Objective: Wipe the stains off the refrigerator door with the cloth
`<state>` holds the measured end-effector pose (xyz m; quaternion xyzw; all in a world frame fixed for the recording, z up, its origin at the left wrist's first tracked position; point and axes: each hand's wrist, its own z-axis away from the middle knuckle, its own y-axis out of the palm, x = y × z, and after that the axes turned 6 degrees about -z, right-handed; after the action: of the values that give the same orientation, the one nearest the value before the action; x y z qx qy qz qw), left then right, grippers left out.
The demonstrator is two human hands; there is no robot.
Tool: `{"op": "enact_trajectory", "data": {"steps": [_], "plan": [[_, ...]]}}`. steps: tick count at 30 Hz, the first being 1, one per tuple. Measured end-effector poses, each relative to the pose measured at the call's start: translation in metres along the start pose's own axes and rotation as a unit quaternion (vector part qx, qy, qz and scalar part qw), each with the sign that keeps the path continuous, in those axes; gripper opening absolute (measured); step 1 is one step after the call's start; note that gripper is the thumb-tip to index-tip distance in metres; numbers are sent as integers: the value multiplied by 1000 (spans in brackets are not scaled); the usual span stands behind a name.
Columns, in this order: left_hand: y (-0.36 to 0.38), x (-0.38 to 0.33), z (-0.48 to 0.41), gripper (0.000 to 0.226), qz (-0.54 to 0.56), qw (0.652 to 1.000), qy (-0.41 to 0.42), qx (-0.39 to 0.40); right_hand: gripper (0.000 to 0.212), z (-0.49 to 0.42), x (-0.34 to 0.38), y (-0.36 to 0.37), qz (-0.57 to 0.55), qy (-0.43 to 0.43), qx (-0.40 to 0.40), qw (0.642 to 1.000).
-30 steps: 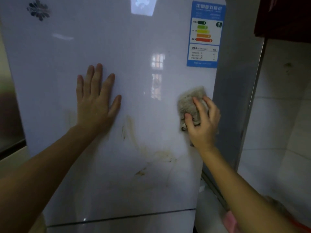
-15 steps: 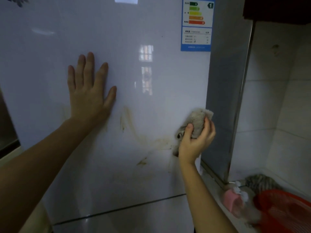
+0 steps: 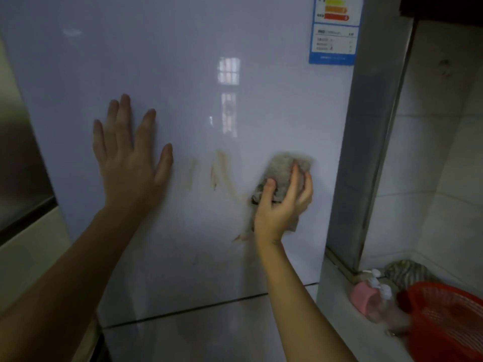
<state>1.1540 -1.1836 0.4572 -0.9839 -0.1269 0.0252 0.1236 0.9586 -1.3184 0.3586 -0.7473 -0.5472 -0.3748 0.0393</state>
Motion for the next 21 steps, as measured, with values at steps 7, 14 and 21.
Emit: {"op": "enact_trajectory", "data": {"steps": [7, 14, 21], "plan": [[9, 43, 42, 59, -44, 999, 12, -10, 42, 14, 42, 40, 12, -272, 181, 945], [10, 60, 43, 60, -47, 998, 35, -26, 44, -18, 49, 44, -8, -194, 102, 976], [11, 71, 45, 62, -67, 996, 59, -14, 45, 5, 29, 34, 46, -455, 284, 843]]}}
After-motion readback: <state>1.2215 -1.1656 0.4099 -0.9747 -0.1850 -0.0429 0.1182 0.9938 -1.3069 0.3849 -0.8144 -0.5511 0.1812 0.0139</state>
